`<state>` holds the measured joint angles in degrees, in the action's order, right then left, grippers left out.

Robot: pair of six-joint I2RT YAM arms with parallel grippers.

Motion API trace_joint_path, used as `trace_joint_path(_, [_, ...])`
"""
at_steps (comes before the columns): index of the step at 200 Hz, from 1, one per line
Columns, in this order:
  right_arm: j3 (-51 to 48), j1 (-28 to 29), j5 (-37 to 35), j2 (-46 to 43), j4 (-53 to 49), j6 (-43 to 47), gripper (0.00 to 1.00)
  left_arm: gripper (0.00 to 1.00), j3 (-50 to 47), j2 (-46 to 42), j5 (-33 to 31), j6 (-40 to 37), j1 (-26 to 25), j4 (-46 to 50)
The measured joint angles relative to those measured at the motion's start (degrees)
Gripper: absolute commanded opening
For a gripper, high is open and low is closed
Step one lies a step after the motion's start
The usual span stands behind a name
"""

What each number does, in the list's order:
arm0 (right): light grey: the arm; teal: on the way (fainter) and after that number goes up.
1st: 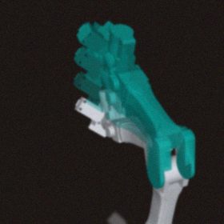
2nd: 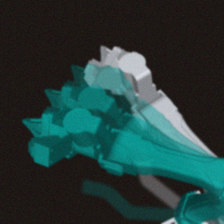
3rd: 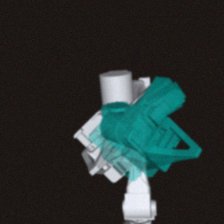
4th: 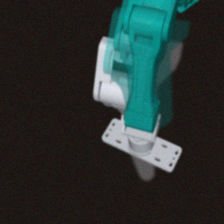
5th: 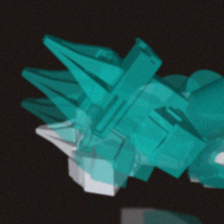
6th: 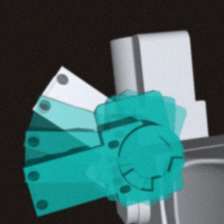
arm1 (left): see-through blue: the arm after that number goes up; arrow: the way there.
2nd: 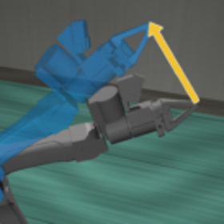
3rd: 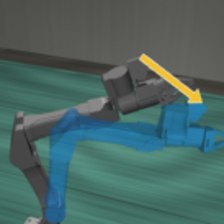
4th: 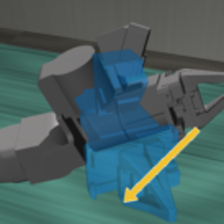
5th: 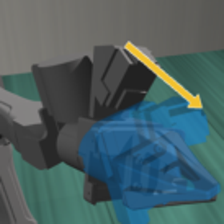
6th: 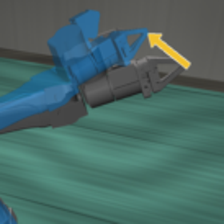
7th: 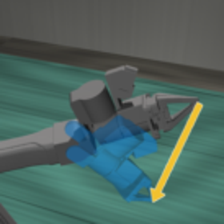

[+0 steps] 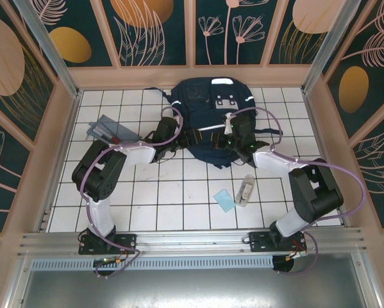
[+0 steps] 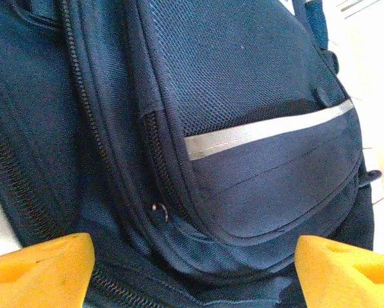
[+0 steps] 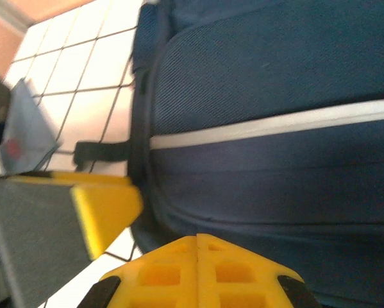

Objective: Pack the student bag

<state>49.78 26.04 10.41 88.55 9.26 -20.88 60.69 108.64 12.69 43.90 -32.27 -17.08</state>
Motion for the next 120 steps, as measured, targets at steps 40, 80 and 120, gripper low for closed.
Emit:
trace_joint_path(40, [3.0, -12.9, -4.4, -3.4, -7.3, -0.6, 0.43, 0.85, 1.8, -1.9, -3.3, -3.1, 0.0, 5.2])
trace_joint_path(80, [3.1, -25.4, 2.9, 1.1, -7.4, -0.5, 0.69, 0.86, 5.9, 1.2, -2.7, -3.1, 0.0, 5.5])
trace_joint_path(120, [-1.1, -24.6, 15.1, 6.7, -3.9, -3.7, 0.48, 0.83, 10.6, 7.2, -1.9, -2.2, 0.3, 5.6])
